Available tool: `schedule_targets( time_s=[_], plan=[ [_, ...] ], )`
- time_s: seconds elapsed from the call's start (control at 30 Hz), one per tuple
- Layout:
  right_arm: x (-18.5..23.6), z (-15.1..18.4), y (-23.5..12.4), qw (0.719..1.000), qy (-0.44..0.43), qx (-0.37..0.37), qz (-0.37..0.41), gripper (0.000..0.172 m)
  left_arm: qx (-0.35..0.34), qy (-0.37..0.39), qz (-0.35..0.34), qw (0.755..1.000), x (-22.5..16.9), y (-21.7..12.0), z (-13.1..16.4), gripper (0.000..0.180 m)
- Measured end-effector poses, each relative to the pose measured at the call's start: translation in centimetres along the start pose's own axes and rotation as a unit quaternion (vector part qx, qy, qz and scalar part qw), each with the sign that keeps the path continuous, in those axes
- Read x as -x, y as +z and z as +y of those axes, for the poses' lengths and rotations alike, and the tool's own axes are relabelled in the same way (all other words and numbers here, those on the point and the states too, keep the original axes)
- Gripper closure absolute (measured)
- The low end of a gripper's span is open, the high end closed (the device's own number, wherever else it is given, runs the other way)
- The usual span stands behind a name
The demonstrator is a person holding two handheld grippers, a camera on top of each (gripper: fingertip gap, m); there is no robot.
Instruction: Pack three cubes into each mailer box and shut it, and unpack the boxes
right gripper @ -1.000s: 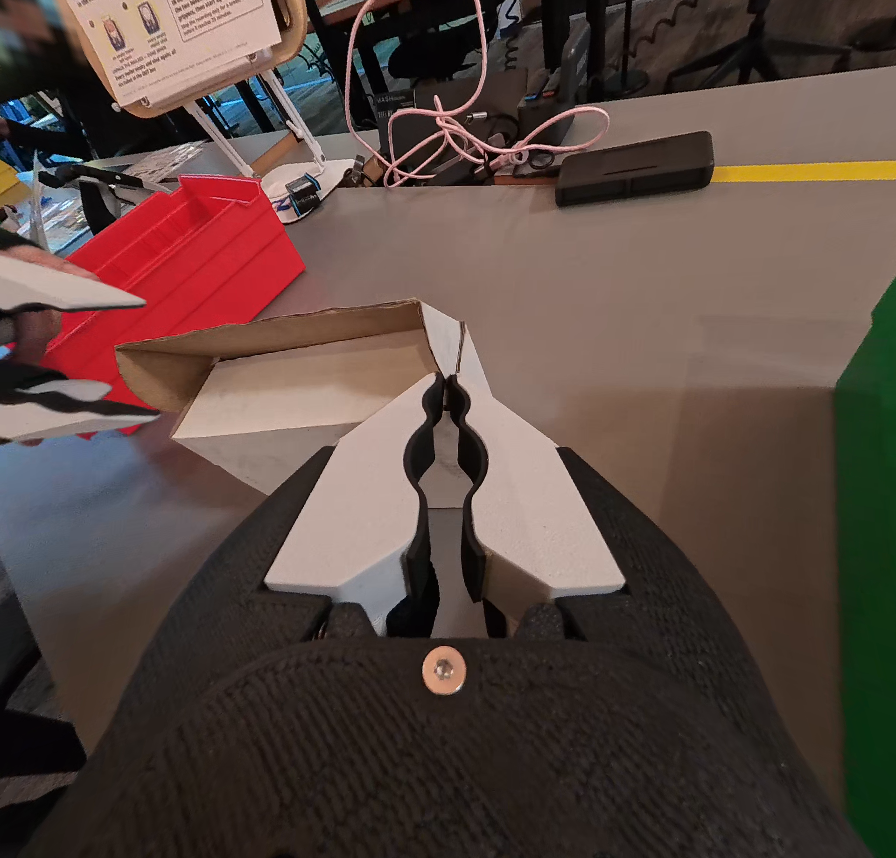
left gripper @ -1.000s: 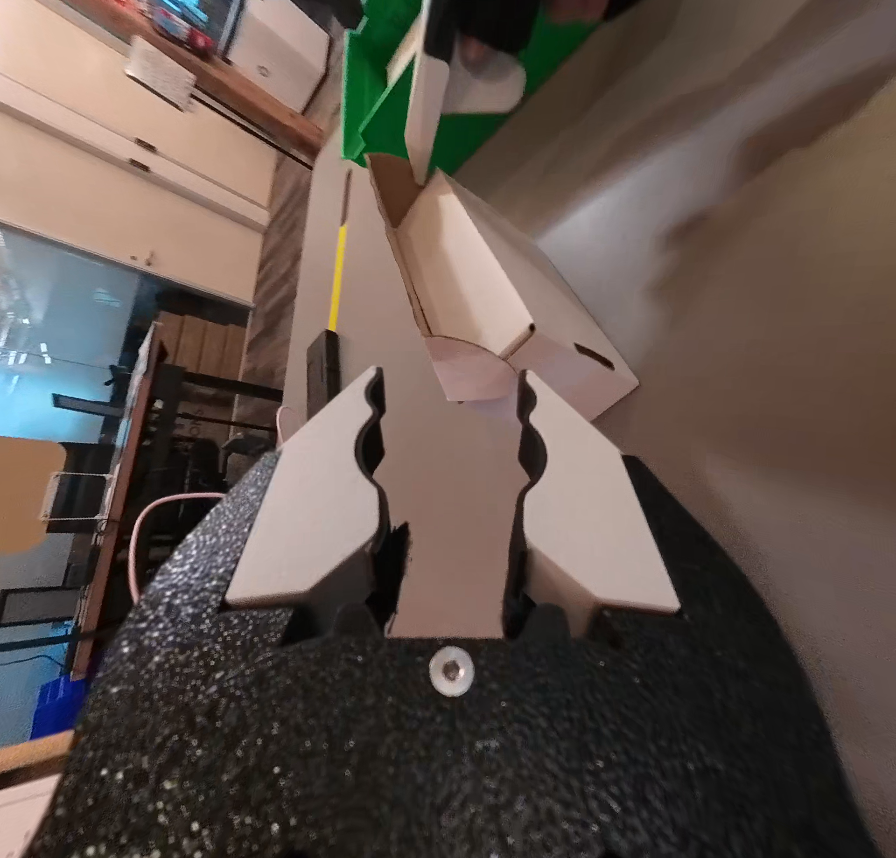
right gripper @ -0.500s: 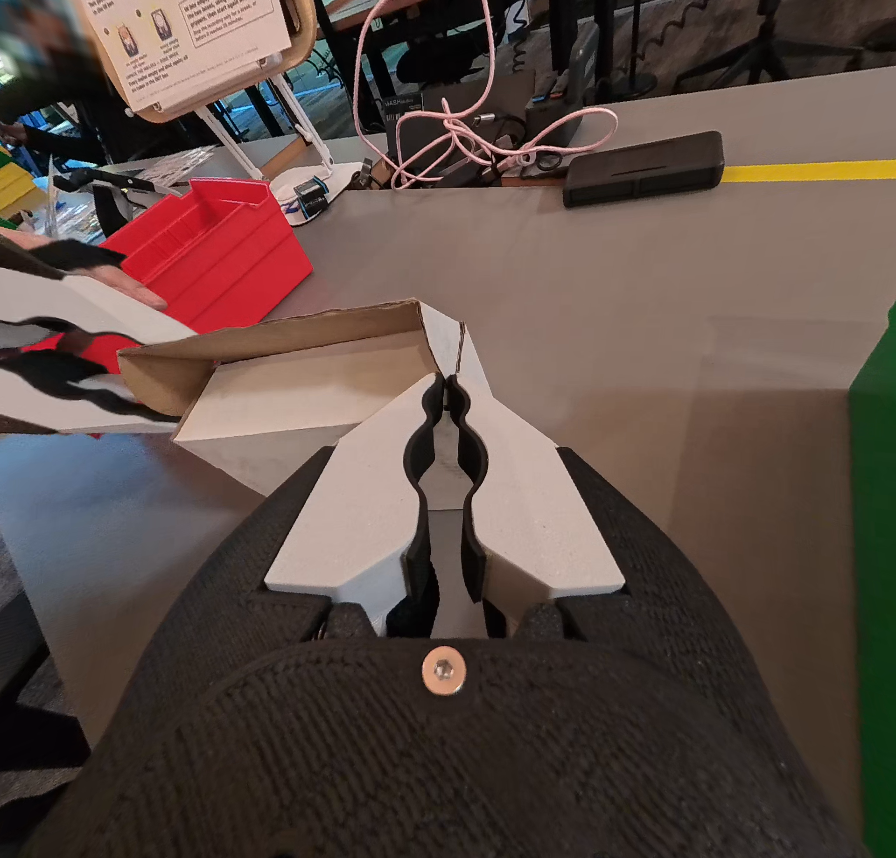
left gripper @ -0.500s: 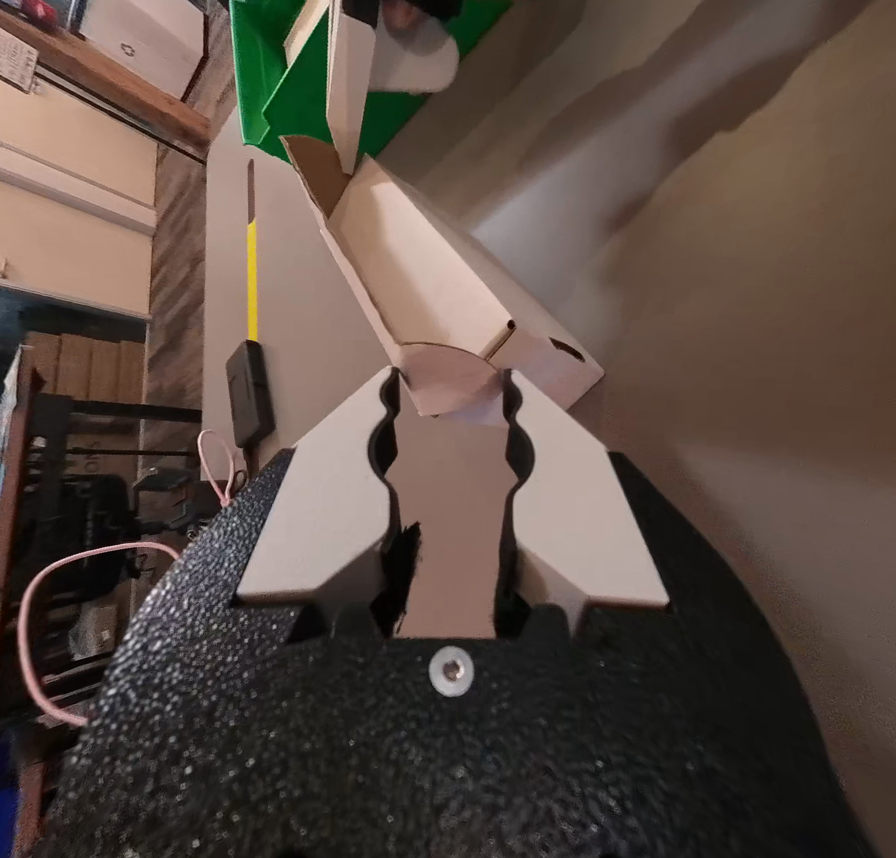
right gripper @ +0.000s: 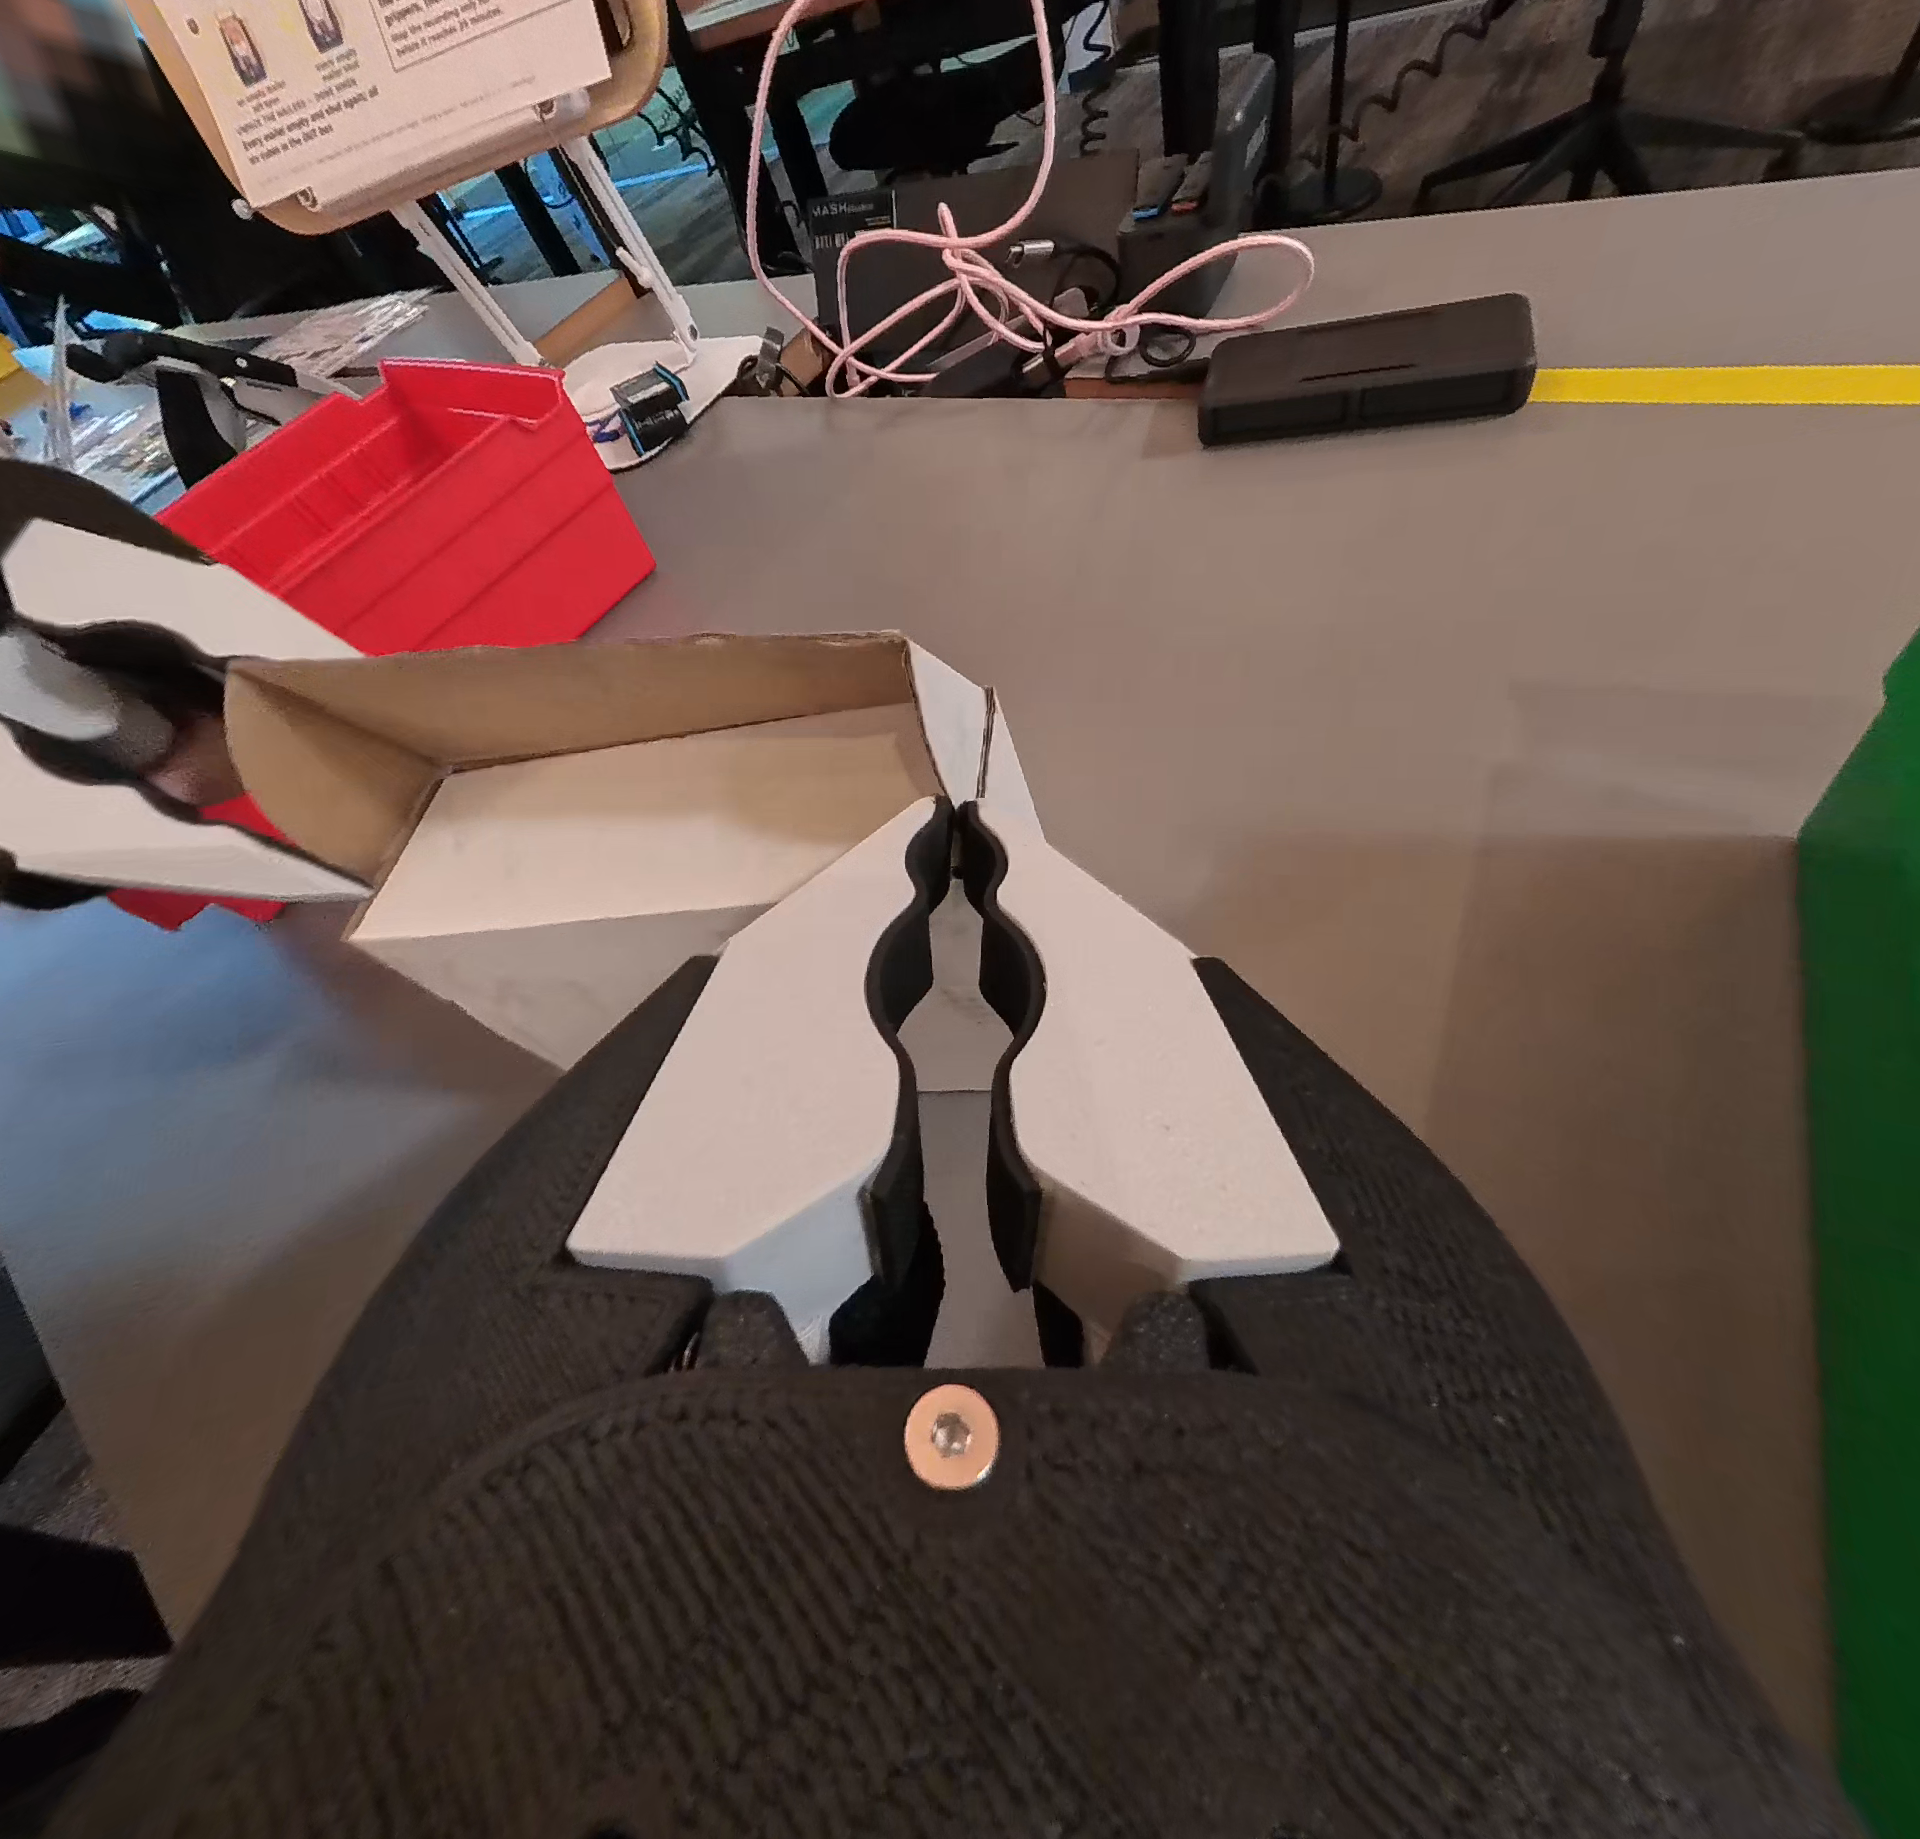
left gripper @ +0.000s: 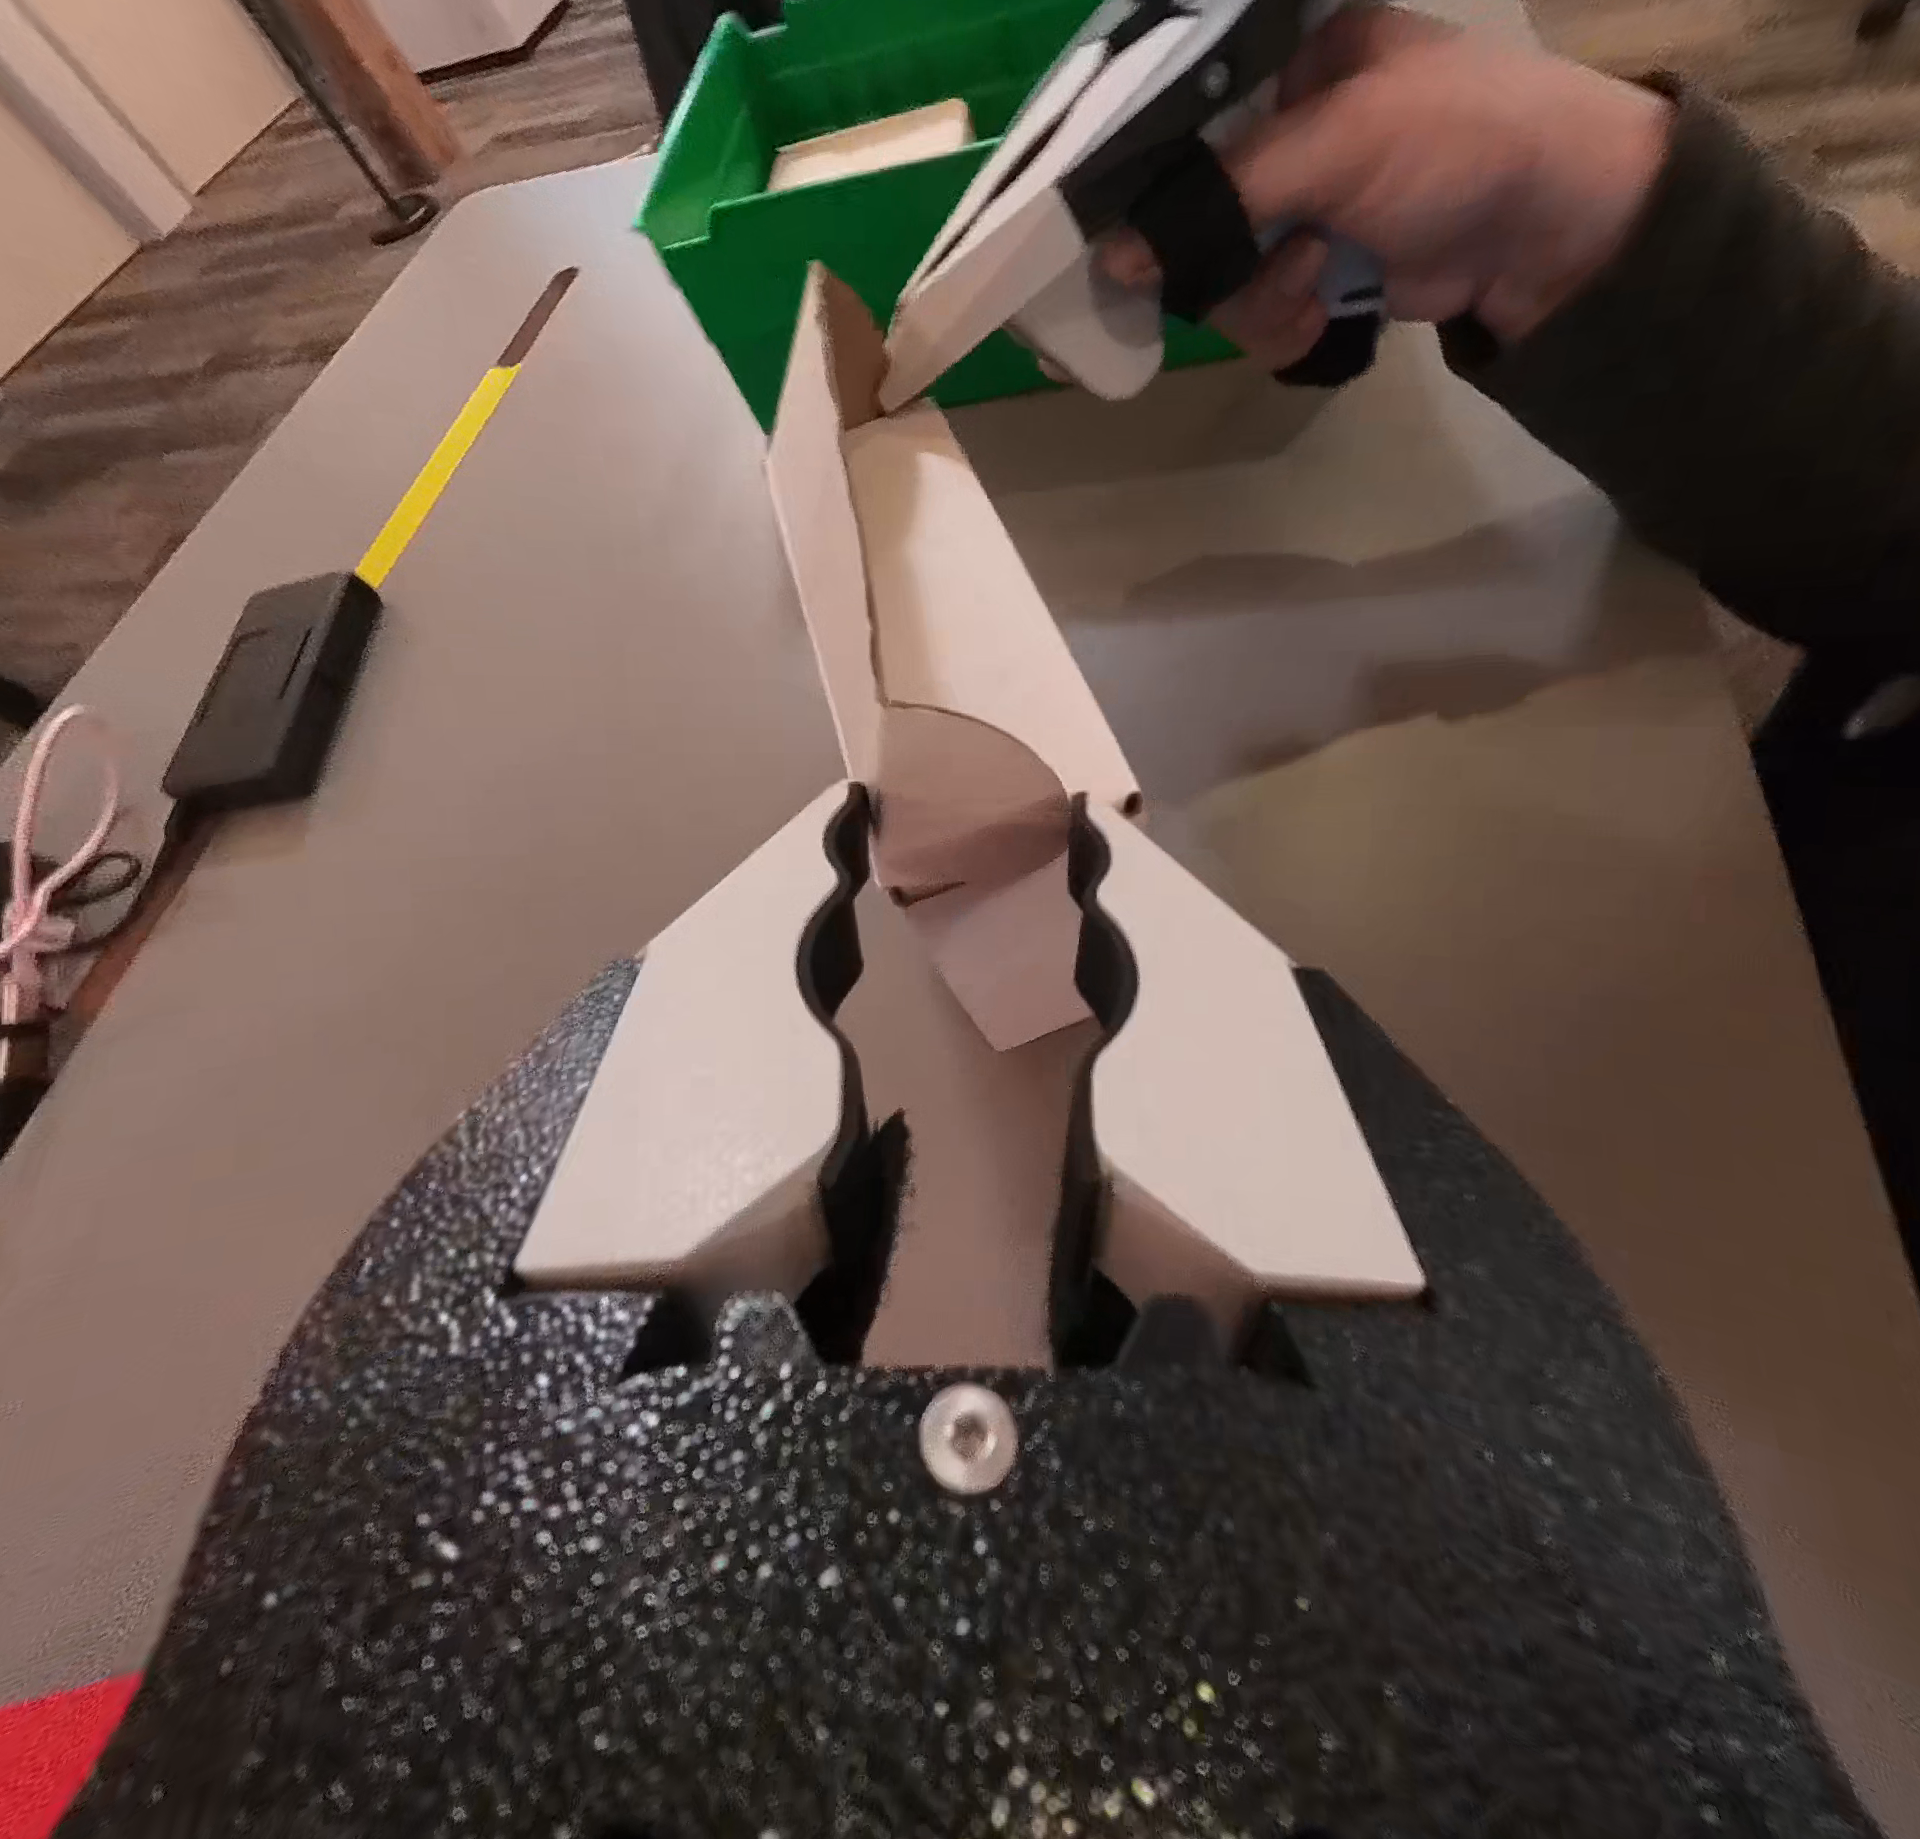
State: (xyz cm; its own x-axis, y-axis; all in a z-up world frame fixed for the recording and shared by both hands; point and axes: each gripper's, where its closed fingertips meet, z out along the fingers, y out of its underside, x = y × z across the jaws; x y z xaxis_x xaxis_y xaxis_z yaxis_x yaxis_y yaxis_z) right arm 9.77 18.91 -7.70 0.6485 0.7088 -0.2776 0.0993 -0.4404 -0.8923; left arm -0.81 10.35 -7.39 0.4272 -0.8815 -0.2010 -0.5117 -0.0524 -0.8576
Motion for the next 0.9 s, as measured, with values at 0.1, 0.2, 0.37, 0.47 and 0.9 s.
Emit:
schedule_targets(
  time_s=[0.1,0.2,0.37,0.47,0.9],
  plan=[
    [0.2,0.0,0.0,1.000,-0.004,0.000,0.000,0.172,-0.016,-0.037,-0.022,0.999,0.8,0.0,0.1,0.145],
    [0.2,0.0,0.0,1.000,-0.001,0.000,-0.003,0.172,-0.020,-0.047,-0.040,0.998,1.0,0.2,0.2,0.145],
    [0.2,0.1,0.1,1.000,-0.001,-0.003,-0.002,0.172,-0.016,-0.021,-0.054,0.998,0.3,0.2,0.0,0.144],
    [0.3,0.1,0.1,1.000,0.000,-0.004,-0.003,0.172,-0.023,-0.021,-0.044,0.999,-0.3,0.1,0.0,0.143],
    [0.3,0.0,0.2,1.000,-0.005,-0.013,-0.012,0.172,-0.035,0.107,-0.081,0.990,-3.7,-0.4,-1.8,0.070]
  ],
)
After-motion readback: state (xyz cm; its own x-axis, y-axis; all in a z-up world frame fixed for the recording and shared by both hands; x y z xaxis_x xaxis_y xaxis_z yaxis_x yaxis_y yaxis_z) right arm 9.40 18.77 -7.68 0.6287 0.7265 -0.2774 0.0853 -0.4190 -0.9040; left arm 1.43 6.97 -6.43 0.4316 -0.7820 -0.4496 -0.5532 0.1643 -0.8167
